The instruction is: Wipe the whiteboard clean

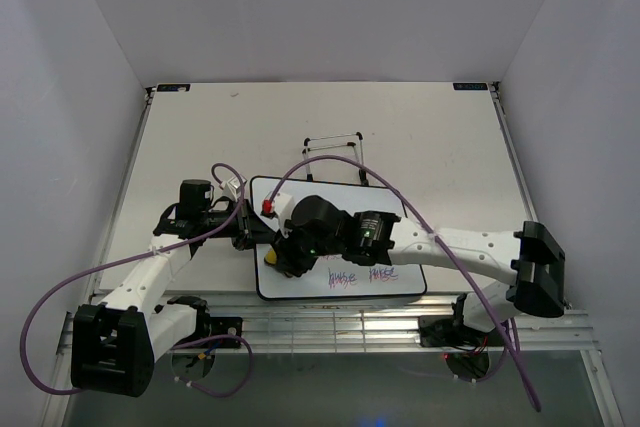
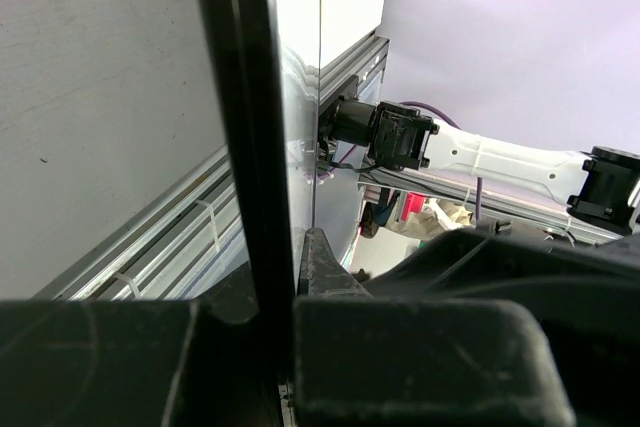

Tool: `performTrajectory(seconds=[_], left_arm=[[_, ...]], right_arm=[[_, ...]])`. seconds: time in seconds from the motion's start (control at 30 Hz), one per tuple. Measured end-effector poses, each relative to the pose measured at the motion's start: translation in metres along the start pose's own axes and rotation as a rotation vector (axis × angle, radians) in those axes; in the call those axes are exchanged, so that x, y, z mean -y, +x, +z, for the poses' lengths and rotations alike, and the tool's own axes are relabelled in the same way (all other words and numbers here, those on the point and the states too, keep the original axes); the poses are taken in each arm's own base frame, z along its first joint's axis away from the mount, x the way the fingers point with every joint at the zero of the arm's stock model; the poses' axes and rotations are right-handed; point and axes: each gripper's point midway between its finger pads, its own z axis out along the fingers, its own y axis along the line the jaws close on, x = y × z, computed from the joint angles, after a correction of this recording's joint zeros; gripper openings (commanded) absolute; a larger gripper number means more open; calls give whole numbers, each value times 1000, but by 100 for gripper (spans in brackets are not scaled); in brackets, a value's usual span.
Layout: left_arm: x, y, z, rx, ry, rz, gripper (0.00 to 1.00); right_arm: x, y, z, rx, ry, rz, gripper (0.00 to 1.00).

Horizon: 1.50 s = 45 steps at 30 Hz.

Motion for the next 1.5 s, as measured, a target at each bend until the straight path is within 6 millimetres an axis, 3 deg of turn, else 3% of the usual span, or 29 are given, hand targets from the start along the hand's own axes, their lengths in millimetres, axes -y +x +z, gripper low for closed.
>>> performTrajectory(seconds=[0.2,0.57,0.9,1.1,1.2,1.37,1.5], left_arm=[[0,0,0,0,0,3,0],[0,0,0,-1,4,24,0],[0,-2,1,6,4,18,0],[0,-2,1,5,3,14,0],[0,-2,0,4,1,8,0],[-1,-1,0,1,-1,-1,0],[-1,-1,0,0,-1,0,0]], right_arm=[[-5,9,15,-38,3,-32,8],[2,6,20,-30,33,19,8],[37,14,12,-54,61,158,8],[79,32,0,-98,194,220,8],[89,36,-3,-111,230,236,8],[84,36,-3,-116,222,225,8],[59,34,-1,-124,154,193,8]])
